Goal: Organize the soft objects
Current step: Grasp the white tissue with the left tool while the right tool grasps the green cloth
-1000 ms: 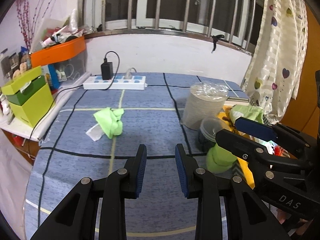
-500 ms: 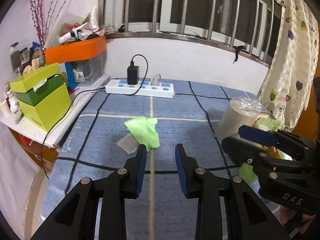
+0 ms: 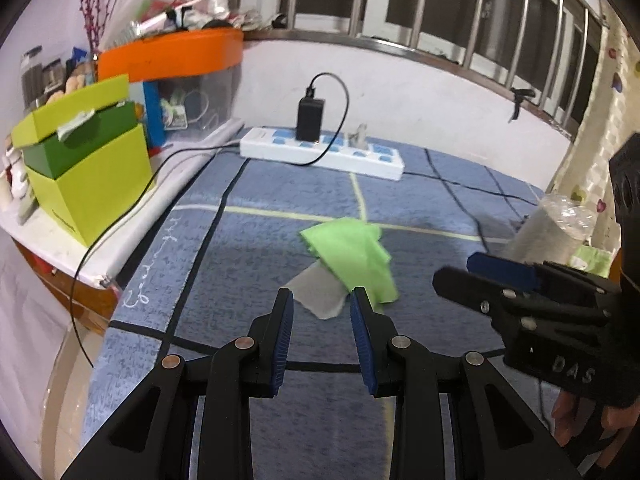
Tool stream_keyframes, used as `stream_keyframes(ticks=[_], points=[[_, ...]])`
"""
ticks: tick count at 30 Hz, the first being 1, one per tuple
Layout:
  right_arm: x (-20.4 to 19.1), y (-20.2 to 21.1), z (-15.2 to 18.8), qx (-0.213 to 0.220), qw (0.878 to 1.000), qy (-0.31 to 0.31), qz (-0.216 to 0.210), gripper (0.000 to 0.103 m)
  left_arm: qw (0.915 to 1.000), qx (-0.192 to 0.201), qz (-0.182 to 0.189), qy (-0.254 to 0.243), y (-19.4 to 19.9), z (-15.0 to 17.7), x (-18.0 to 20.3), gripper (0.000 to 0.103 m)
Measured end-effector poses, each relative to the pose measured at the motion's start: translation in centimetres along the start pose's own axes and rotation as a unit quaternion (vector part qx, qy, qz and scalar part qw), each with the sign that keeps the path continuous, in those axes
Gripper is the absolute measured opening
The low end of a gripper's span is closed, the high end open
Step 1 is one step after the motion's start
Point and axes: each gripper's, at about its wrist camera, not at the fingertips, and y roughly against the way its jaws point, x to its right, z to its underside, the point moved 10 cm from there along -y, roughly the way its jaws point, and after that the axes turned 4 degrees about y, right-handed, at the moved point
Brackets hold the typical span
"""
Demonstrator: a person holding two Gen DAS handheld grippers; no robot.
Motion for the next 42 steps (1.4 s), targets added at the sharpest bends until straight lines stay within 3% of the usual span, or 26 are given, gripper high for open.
stream_keyframes(ticks=[19,21,24,34,42], points=[[0.7,-9.9,-2.0,-0.039,0.999,-0.031,-0.021,0.045,0.9988,-0.04,0.019,0.02,-5.2,0.4,-2.7,0.028],[0.5,-10.0,-1.9,-0.04,0.999,-0.027,-0.023,0.009,0.9987,-0.042,0.019,0.021,-5.4,0.4,-2.8,0.028],[0.7,-9.5,-1.5,-0.039,0.999,-0.03,-0.02,0.004,0.9983,-0.047,0.022,0.025,-5.6,0.3,-2.7,0.029],[2.1,-5.5,-0.4,-0.022,0.998,-0.058,-0.012,0.004,0.9977,-0.063,0.024,0.0,-7.0,0.0,-0.4,0.035],[2.3,-4.1,-0.1,-0.02,0.998,-0.058,-0.015,0.004,0.9972,-0.068,-0.003,-0.029,-8.8,0.1,1.0,0.039]])
